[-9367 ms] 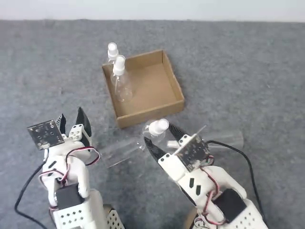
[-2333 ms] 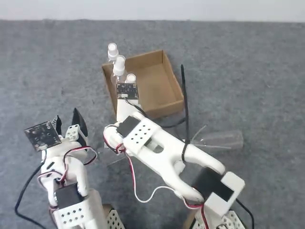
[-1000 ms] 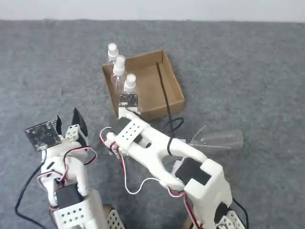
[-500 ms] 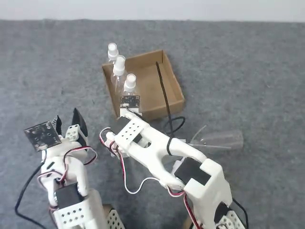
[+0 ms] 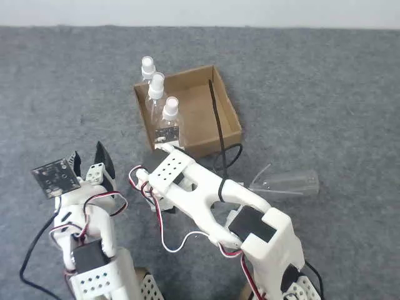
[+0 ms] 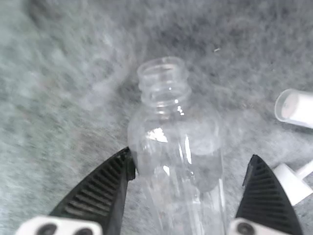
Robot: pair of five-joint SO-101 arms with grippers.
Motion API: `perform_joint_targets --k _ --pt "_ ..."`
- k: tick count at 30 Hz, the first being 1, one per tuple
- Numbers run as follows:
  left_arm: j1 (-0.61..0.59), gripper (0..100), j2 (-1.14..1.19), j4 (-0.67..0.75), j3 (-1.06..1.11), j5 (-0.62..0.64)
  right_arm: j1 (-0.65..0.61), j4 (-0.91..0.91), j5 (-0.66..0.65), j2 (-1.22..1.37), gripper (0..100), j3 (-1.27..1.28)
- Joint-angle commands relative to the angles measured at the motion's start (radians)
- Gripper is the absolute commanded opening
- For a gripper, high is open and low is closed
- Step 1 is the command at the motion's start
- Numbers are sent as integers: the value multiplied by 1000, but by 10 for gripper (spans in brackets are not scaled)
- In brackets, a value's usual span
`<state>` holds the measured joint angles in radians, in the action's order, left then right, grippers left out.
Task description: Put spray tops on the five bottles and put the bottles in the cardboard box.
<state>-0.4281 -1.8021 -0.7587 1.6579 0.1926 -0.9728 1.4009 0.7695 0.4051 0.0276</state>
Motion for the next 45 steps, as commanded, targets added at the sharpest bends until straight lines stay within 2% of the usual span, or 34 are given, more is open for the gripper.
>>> perform_joint_targets --k 1,14,19,22,27,33,37,45 --pt "-5 178 -20 28 -12 -6 10 21 -15 -21 296 -49" --pt "-5 178 -20 28 -12 -6 8 68 -20 -25 289 -54" --pt "-5 178 -20 28 -12 -6 12 59 -23 -30 125 -55" --pt "-5 178 -20 28 -12 -6 12 64 -74 -30 50 -63" --pt "-5 178 -20 28 -12 -6 13 68 -100 -30 8 -66" --pt "-5 178 -20 28 -12 -6 7 70 -103 -47 6 -66" --pt "-5 178 -20 28 -12 -6 7 113 -222 -134 6 -66" --pt "-5 178 -20 28 -12 -6 15 240 -565 -349 6 -64"
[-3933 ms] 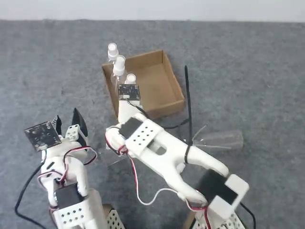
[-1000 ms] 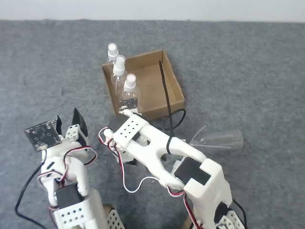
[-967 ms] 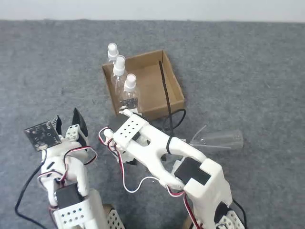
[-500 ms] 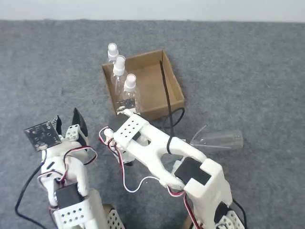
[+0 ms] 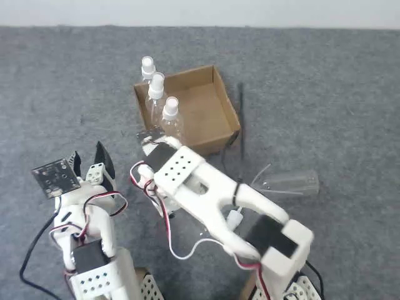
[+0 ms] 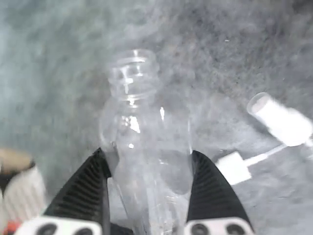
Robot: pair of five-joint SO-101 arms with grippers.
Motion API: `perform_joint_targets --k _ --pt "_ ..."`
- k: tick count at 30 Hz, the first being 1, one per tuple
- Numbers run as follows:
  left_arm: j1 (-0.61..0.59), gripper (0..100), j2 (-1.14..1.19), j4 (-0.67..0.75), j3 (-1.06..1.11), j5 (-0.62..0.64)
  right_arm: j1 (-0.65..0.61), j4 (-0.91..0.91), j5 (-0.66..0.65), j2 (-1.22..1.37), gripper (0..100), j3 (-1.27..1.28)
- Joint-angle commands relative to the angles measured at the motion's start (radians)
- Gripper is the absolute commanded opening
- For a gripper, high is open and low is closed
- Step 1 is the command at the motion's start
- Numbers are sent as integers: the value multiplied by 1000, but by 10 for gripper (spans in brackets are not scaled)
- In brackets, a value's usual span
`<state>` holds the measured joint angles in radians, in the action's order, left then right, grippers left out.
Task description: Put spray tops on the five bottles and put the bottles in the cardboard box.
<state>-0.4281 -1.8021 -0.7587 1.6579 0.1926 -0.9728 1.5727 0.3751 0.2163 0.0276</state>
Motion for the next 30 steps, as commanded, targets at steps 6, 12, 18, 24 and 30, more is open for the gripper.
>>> perform_joint_targets --k 6,12,18,24,30 --pt "-5 178 -20 28 -12 -6 25 127 -318 -305 6 -60" --pt "-5 178 -20 28 -12 -6 51 87 -322 -453 6 11" --pt "-8 178 -20 28 -12 -6 51 -47 -324 -613 6 167" --pt "-9 178 -20 28 -12 -6 51 -179 -325 -714 6 339" --pt "-9 178 -20 28 -12 -6 51 -205 -400 -794 6 370"
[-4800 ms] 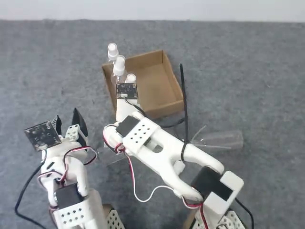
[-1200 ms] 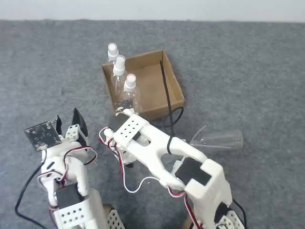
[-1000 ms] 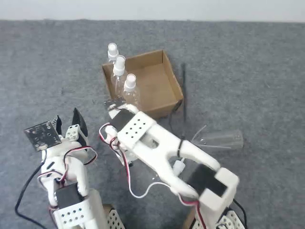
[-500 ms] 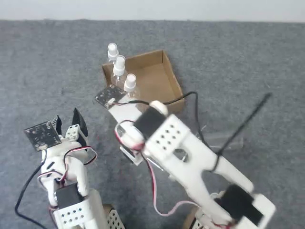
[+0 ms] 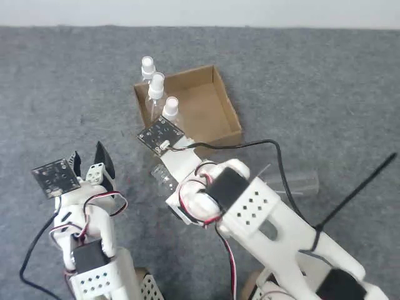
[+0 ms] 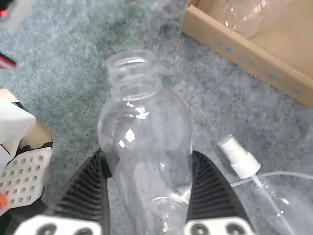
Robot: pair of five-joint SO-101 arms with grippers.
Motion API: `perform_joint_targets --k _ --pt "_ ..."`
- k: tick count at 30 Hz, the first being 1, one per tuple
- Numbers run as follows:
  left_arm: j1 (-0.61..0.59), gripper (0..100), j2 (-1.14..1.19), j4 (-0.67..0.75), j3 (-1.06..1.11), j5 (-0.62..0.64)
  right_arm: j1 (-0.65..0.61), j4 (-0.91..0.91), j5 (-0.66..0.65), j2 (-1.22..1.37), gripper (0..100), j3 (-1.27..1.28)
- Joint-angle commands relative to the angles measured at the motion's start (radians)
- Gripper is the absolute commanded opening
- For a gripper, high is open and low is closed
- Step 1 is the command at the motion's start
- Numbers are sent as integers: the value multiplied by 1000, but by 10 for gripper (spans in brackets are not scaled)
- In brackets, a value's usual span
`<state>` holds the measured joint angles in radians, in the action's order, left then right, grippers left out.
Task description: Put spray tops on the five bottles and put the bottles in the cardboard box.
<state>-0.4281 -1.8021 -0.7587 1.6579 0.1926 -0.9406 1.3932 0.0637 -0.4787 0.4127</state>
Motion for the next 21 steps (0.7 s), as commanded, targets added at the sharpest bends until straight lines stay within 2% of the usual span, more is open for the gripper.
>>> perform_joint_targets --k 1,5,9,19,21 --pt "-9 178 -20 28 -12 -6 19 -18 -123 -117 6 -14" --pt "-9 178 -20 28 -12 -6 21 35 -210 -214 6 28" --pt "-9 178 -20 28 -12 -6 61 12 -213 -352 6 123" --pt "-9 178 -20 28 -12 -6 360 -10 -226 -667 6 365" --pt "-8 178 -20 28 -12 -6 427 -12 -273 -719 6 385"
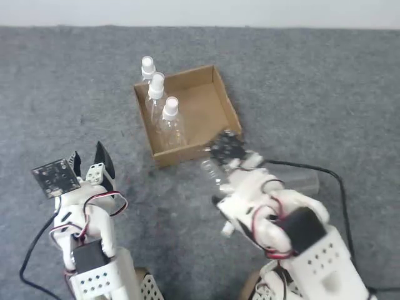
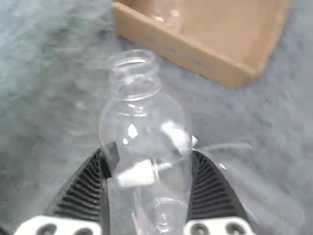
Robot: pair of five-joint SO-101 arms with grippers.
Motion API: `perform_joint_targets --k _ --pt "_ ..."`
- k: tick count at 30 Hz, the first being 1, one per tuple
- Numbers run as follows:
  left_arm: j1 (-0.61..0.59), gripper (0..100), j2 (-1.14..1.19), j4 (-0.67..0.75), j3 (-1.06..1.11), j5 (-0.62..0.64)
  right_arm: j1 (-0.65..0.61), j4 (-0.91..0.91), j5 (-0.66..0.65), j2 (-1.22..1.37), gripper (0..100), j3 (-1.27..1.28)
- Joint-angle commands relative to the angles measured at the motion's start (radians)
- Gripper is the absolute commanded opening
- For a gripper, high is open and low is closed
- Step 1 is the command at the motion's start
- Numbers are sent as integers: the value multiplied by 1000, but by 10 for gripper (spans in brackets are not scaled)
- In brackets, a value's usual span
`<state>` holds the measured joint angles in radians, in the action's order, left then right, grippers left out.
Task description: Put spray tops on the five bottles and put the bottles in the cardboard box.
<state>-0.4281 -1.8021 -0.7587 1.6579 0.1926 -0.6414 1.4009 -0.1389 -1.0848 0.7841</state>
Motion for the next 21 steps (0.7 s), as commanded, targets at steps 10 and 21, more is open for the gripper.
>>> perform_joint_targets --k 10,21 --pt "-5 178 -20 23 -12 -6 354 -30 -143 -257 6 52" --pt "-2 178 -20 8 -22 -109 585 -166 -3 -305 6 141"
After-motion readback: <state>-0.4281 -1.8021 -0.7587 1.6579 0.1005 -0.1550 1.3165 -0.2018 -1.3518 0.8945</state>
